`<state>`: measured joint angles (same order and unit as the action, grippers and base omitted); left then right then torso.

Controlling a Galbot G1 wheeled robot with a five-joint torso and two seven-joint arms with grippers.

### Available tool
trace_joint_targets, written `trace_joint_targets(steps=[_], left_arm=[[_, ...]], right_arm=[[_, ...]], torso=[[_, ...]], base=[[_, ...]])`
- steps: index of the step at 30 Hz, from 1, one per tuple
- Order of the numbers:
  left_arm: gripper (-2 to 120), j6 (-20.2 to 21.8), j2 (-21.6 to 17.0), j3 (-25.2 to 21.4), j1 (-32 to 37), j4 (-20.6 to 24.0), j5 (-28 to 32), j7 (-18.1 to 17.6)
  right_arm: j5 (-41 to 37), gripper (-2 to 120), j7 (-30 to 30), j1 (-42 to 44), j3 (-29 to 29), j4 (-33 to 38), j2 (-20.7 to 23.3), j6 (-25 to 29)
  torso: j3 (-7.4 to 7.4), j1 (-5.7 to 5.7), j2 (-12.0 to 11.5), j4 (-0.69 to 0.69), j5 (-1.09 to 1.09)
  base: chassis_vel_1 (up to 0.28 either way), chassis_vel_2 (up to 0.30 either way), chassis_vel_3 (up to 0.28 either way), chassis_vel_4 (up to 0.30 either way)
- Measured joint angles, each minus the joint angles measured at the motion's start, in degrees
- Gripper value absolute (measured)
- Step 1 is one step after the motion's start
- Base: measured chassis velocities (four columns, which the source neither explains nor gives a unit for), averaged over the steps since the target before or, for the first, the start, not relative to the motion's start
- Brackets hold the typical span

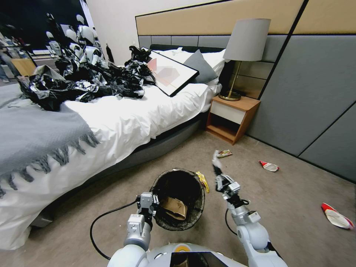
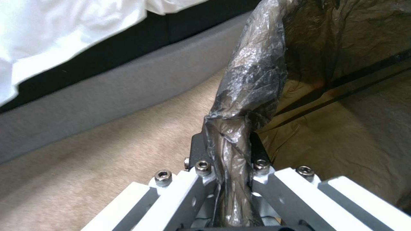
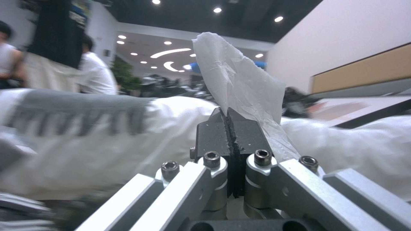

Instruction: Pick up the trash bin, then pick up the garbage from the floor and place it into the trash bin.

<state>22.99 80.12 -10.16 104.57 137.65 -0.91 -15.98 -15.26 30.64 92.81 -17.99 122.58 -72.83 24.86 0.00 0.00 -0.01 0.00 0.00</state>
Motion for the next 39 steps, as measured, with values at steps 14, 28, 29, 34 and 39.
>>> trace_joint_targets(steps=[14, 28, 29, 34, 39], left_arm=[[0, 0.0, 0.9, 0.8, -0.3, -0.6, -0.7, 0.0], [0, 0.0, 1.0, 0.8, -0.9, -0.4, -0.5, 0.2], [0, 0.0, 1.0, 0.8, -0.9, -0.4, -0.5, 0.2], [0, 0.0, 1.0, 0.6, -0.9, -0.4, -0.5, 0.2], [0, 0.0, 1.0, 0.6, -0.9, -0.4, -0.5, 0.2]], right_arm=[[6.4, 0, -0.3, 0.8, 10.8, -6.5, 0.2, 0.3], [8.0, 0, -0.7, 1.2, 9.4, -13.4, -0.5, 3.0], [8.0, 0, -0.7, 1.2, 9.4, -13.4, -0.5, 3.0], [8.2, 2, -0.9, 1.3, 8.6, -13.5, -0.6, 3.2], [8.1, 22, -1.3, 1.1, 7.4, -12.8, -0.4, 3.3]], torso=[[0.00, 0.00, 0.0, -0.01, 0.00], [0.00, 0.00, 0.0, 0.01, 0.02], [0.00, 0.00, 0.0, 0.01, 0.02], [0.00, 0.00, 0.0, 0.00, 0.01], [0.00, 0.00, 0.0, 0.00, 0.00]], base=[[0.000, 0.000, 0.000, 0.000], [0.000, 0.000, 0.000, 0.000], [0.000, 0.000, 0.000, 0.000], [0.000, 0.000, 0.000, 0.000], [0.000, 0.000, 0.000, 0.000]])
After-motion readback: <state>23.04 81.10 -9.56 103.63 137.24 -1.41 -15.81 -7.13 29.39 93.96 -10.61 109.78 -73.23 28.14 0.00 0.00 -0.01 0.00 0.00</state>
